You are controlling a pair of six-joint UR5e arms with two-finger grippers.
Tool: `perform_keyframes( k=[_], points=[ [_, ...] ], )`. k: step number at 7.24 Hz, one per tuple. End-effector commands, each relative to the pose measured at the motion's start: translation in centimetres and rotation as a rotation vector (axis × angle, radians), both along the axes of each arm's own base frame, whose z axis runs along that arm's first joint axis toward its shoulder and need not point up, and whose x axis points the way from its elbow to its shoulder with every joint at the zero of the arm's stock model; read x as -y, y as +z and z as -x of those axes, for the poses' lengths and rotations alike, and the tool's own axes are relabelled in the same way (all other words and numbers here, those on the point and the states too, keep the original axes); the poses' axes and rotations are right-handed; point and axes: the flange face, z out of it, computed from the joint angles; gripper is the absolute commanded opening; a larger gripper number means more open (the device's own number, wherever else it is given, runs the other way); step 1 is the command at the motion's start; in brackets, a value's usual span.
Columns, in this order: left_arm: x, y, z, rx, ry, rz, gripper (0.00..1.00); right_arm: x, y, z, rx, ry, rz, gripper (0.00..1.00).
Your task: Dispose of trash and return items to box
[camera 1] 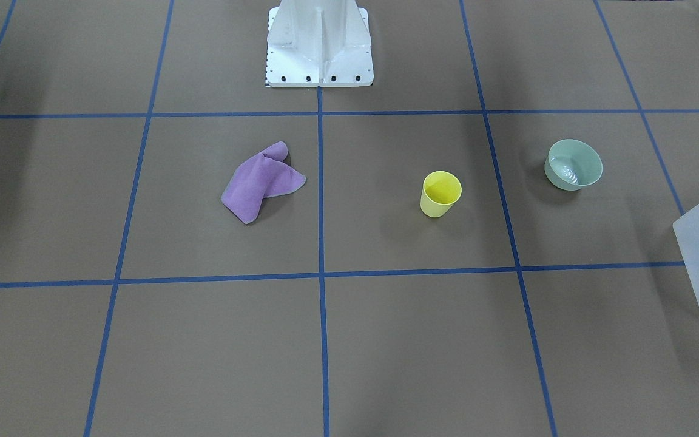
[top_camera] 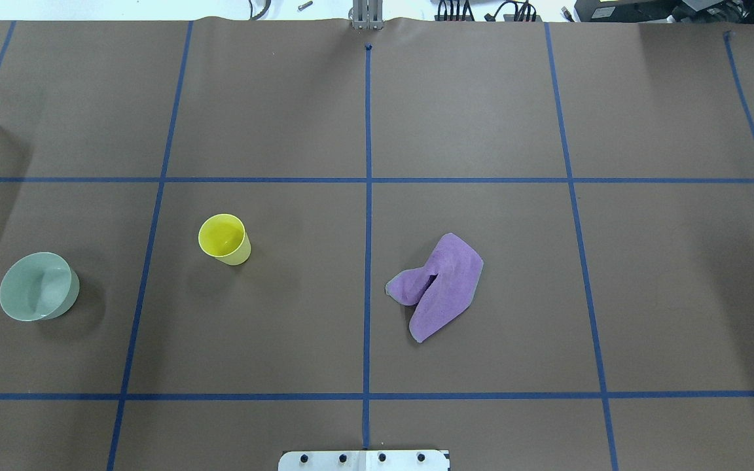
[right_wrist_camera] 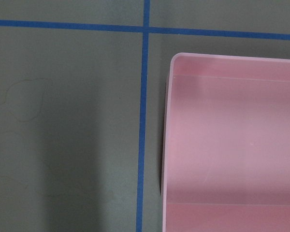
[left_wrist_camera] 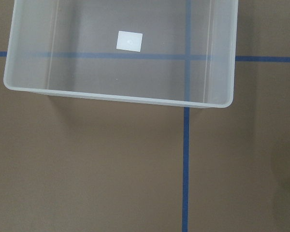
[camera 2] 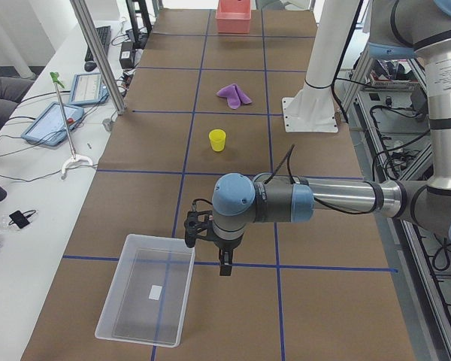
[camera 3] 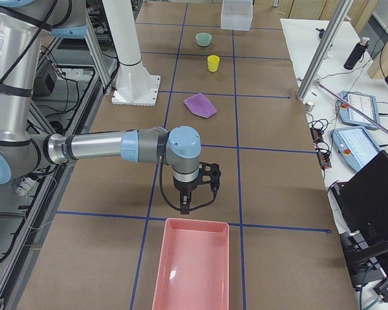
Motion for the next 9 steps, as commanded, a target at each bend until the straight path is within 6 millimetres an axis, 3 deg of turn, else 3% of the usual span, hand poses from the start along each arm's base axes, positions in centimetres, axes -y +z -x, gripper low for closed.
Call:
perform_keyframes(
  k=[1, 3, 5, 7, 9],
  points=[
    [0.0, -0.1, 0.0, 0.000, 0.000, -0.001, 0.98, 0.1, -0.5, 0.5, 0.000, -0.014, -0.011, 1.00],
    [0.0, -0.1, 0.0, 0.000, 0.000, -0.001, 0.98, 0.2, -1.8, 0.5, -0.004, -0.014, -0.041, 1.00],
    [0.4, -0.8, 0.1, 0.002, 0.000, -0.018, 0.98, 1.2, -5.0, 0.5, -0.010, -0.012, -0.199, 1.00],
    [1.2, -2.3, -0.3, -0.052, 0.000, -0.125, 0.98, 1.4, -5.3, 0.7, 0.025, -0.018, -0.313, 1.00],
    [2.7, -5.4, -0.2, -0.034, 0.005, -0.352, 0.98, 1.6, -5.3, 1.6, 0.149, -0.036, -0.309, 1.00]
  ],
)
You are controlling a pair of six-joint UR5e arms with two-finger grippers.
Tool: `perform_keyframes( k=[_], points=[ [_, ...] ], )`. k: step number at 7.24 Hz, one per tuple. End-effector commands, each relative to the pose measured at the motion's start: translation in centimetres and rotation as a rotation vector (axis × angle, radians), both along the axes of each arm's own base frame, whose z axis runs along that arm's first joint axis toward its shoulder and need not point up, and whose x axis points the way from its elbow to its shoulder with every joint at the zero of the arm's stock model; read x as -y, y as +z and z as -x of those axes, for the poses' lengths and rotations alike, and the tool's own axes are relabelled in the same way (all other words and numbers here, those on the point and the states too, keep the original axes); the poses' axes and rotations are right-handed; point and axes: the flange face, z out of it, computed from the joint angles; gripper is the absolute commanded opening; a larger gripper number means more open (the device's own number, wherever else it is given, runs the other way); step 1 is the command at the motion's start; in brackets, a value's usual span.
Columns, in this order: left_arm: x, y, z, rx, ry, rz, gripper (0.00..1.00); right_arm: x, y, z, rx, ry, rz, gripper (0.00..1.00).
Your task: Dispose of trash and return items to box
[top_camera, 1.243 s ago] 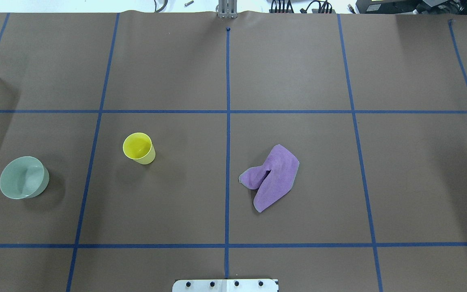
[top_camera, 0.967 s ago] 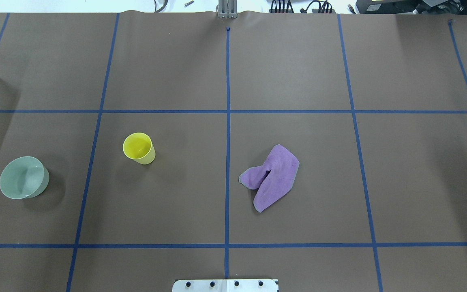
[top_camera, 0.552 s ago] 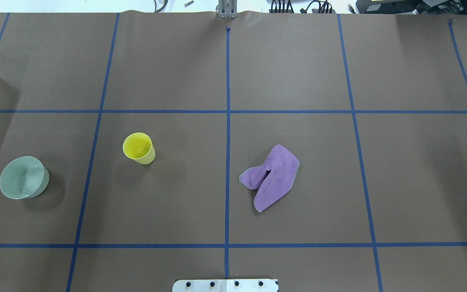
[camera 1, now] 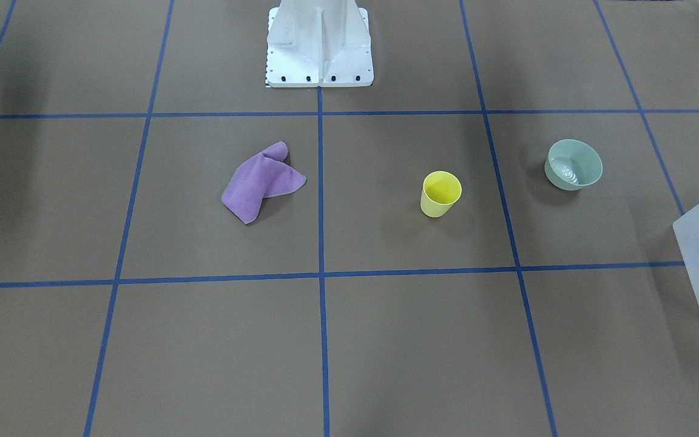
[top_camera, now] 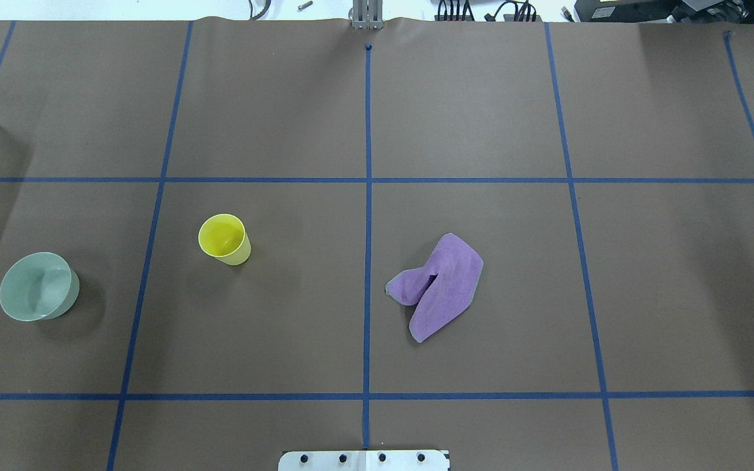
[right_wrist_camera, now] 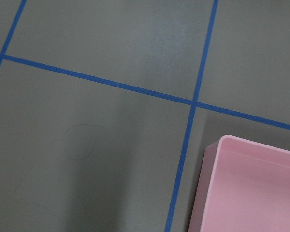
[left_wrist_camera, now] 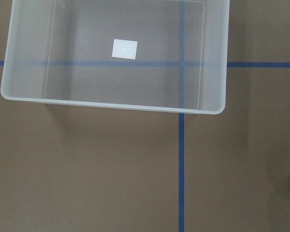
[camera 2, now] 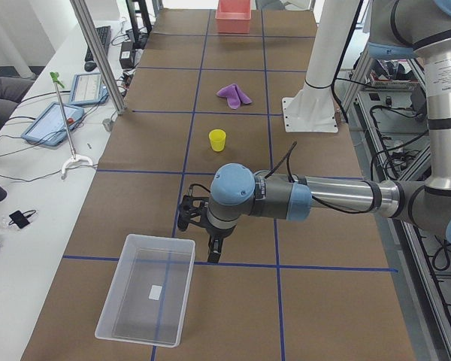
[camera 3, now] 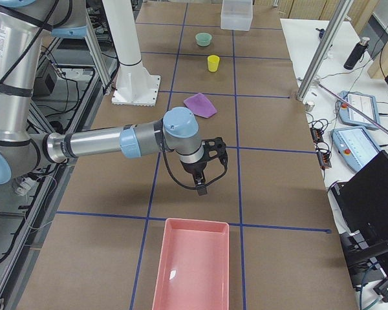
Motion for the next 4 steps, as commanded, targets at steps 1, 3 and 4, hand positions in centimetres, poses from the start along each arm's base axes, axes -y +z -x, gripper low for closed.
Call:
perform_keyframes(
  k=[1, 3, 4],
  points=[
    [0.7, -2.6, -1.1, -0.016, 0.030, -0.225, 0.98, 0.2, -0.4, 0.6, 0.078, -0.020, -0.006, 1.00],
    [1.8, -4.1, -8.3, -0.175, 0.122, -0.114, 0.98, 1.7, -2.9, 3.2, 0.115, 0.038, 0.080, 1.00],
    [1.1, -3.5, -10.3, -0.145, 0.073, -0.077, 0.98, 2.5, -4.3, 5.9, 0.132, 0.062, 0.114, 1.00]
  ],
)
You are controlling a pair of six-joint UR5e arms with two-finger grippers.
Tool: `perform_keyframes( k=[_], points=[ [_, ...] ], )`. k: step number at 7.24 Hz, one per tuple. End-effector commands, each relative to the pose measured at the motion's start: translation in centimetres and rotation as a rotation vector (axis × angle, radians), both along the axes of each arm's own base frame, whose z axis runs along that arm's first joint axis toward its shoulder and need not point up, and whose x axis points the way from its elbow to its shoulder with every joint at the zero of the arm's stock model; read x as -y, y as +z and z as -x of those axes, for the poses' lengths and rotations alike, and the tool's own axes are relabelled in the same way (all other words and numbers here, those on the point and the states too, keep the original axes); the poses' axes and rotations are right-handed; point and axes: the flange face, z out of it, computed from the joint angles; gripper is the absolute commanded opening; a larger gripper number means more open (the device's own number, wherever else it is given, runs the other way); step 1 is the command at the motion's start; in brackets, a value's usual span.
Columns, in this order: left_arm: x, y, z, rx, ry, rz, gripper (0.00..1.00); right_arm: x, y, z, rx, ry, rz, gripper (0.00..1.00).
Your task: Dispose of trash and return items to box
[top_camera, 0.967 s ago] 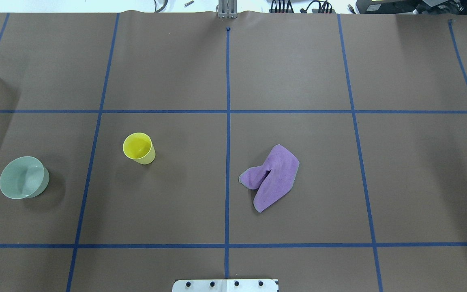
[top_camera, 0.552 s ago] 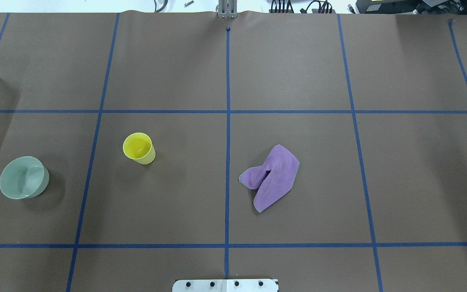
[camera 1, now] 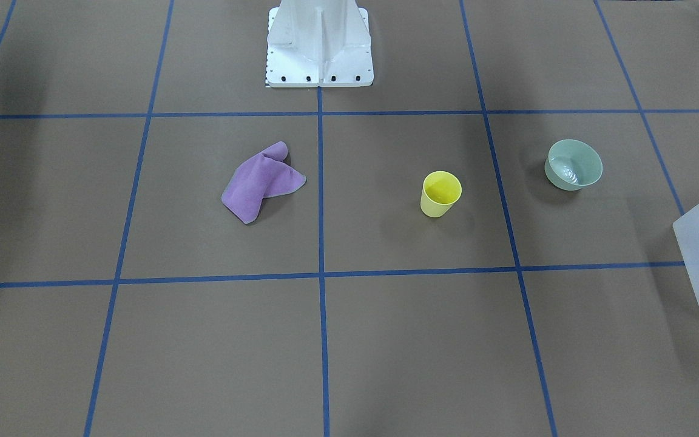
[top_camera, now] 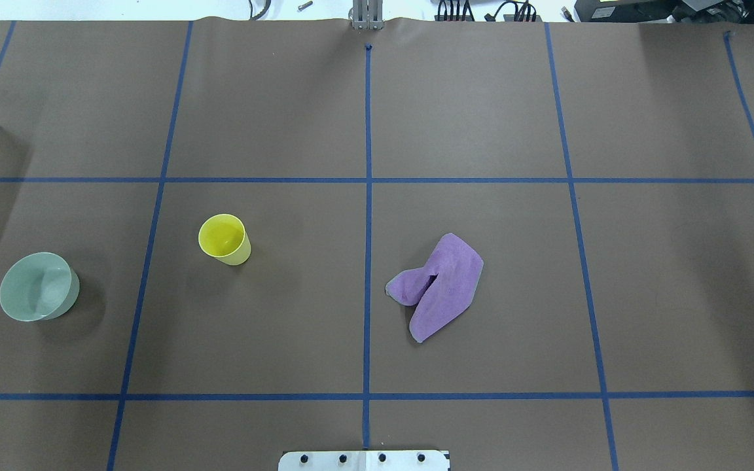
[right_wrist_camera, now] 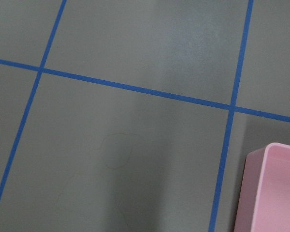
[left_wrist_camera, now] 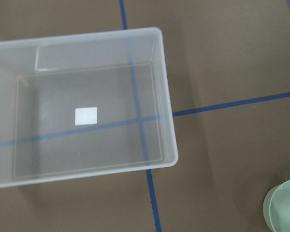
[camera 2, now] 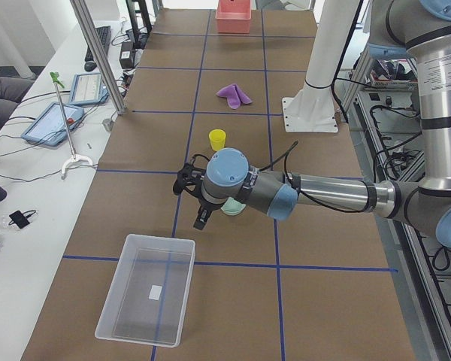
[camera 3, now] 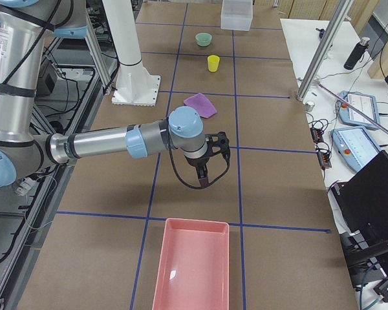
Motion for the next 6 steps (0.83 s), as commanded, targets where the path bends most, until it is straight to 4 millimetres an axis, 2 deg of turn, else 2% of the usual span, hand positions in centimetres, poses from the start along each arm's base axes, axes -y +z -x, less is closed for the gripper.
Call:
perform_keyframes(
  k=[1, 2, 3, 4, 5, 6],
  points=[
    [-1.3, 1.4, -6.5, 0.059, -0.064, 0.101, 0.98, 1.3, -2.5, 5.0, 0.003, 0.085, 0.059, 1.00],
    [-1.5, 1.8, -11.1, 0.104, -0.047, 0.153, 0.98, 1.6, -2.5, 7.7, -0.032, 0.112, 0.076, 1.00],
    [-1.9, 2.1, -14.9, 0.146, -0.049, 0.185, 0.98, 1.7, -2.3, 9.9, -0.073, 0.117, 0.070, 1.00],
    [-2.5, 3.1, -18.0, 0.163, -0.053, 0.187, 0.98, 1.6, -2.3, 10.3, -0.074, 0.111, 0.067, 1.00],
    [-2.7, 5.1, -19.9, 0.151, -0.052, 0.173, 0.98, 1.5, -2.3, 10.5, -0.074, 0.106, 0.067, 1.00],
    [-2.8, 6.1, -21.5, 0.145, -0.029, 0.155, 0.98, 1.5, -2.4, 10.6, -0.074, 0.104, 0.064, 1.00]
  ],
)
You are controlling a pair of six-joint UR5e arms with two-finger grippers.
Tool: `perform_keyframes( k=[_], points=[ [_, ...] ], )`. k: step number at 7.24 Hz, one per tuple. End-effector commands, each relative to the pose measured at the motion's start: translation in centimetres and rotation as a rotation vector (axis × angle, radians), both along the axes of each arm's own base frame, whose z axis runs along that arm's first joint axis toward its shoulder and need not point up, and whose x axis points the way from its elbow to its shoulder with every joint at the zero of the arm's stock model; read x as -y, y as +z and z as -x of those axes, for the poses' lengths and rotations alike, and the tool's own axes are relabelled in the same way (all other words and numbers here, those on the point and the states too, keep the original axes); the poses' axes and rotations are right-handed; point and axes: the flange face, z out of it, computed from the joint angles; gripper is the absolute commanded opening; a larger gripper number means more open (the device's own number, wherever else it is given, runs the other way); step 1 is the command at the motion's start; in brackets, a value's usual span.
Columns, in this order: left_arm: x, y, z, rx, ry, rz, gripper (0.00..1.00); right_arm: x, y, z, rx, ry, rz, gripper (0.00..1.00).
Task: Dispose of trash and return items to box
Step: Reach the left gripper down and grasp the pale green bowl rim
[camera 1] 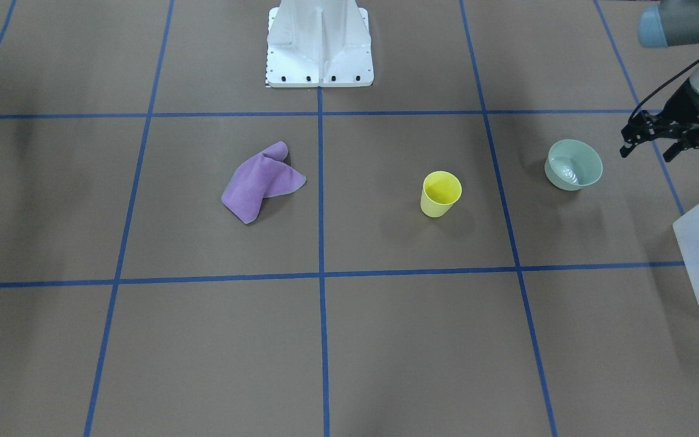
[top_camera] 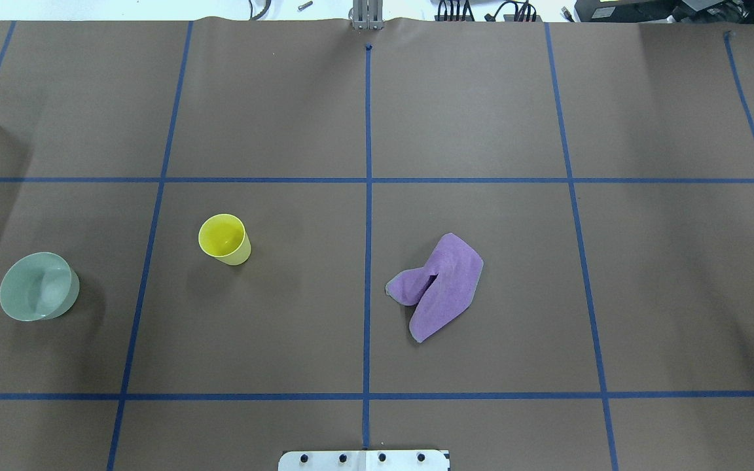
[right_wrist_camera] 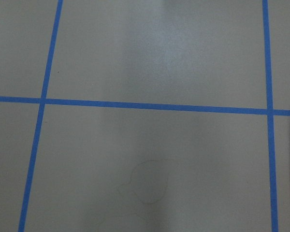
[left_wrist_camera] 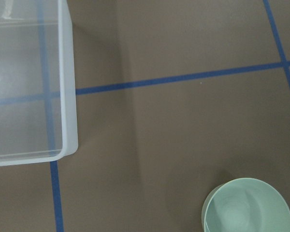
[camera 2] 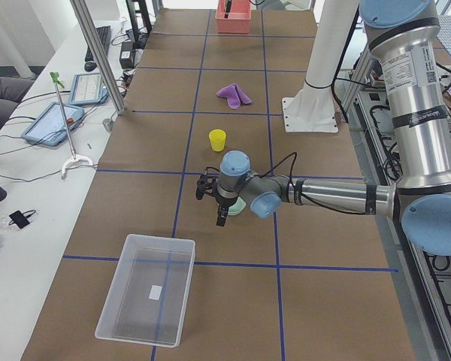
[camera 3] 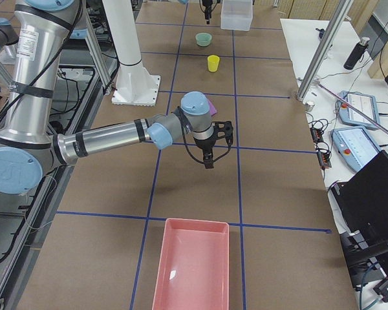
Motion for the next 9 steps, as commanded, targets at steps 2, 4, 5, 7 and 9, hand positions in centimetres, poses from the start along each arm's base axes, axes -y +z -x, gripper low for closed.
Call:
perform_keyframes(
  k=[2, 4, 5, 7, 9],
  points=[
    [-1.0, 1.3, -4.7, -0.009, 0.065, -0.024, 0.79, 0.0, -0.1, 0.4, 0.002, -0.005, -0.012, 1.00],
    [-0.2, 1.5, -6.0, -0.003, 0.072, -0.033, 0.00, 0.0, 0.0, 0.4, -0.001, -0.003, -0.012, 1.00],
    [0.2, 1.1, -6.4, -0.009, 0.075, -0.041, 0.00, 0.0, 0.1, 0.4, -0.002, -0.003, -0.010, 1.00],
    [0.4, 0.3, -6.6, -0.024, 0.085, -0.055, 0.00, 0.0, 0.2, 0.4, -0.002, -0.002, -0.008, 1.00],
    [0.1, -1.8, -5.1, -0.113, 0.132, -0.030, 0.00, 0.0, 0.2, 0.4, -0.002, -0.003, -0.009, 1.00]
  ],
)
